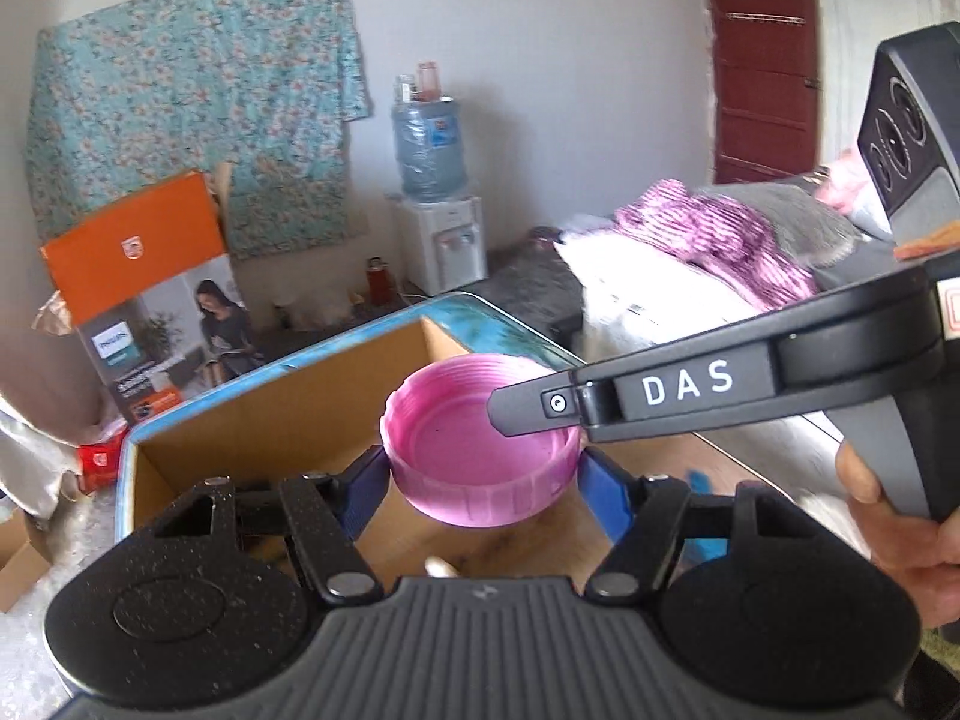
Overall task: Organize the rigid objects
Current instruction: 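Carry the pink lid into the box and open the right gripper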
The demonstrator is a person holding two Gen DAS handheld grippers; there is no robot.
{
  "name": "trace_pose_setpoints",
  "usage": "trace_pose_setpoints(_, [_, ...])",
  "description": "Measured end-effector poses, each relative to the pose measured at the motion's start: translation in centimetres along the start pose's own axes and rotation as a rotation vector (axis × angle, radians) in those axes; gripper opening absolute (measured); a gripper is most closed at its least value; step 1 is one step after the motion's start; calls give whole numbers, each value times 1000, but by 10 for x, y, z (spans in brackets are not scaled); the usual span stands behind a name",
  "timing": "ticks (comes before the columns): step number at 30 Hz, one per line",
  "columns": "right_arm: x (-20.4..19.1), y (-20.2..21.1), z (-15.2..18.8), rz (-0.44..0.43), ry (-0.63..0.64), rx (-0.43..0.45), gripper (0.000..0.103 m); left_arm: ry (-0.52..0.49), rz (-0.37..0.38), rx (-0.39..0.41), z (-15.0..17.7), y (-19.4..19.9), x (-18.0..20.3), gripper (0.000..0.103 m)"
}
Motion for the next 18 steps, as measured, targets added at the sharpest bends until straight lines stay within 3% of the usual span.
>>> trace_pose_setpoints(6, [2,-65,-55,-69,1,-124,23,69,-11,-117,-25,-40,-56,71])
trace_pose_setpoints(10, [10,-123,-78,-88,-23,-244,23,121,-2,-240,-28,-81,-92,71])
trace_pose_setpoints(18, [34,-229,-64,-81,-122,-484,23,204,17,-470,5,-159,-136,71])
Point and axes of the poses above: each gripper's, at about its wrist camera, not at the fingertips, and y roughly against the way its jaws point, x to its right, z to its underside, the point moved 8 cm from there along -y, roughly the way its jaws point, and after that the axes turned 5 degrees about -z, right-handed, at the moved point
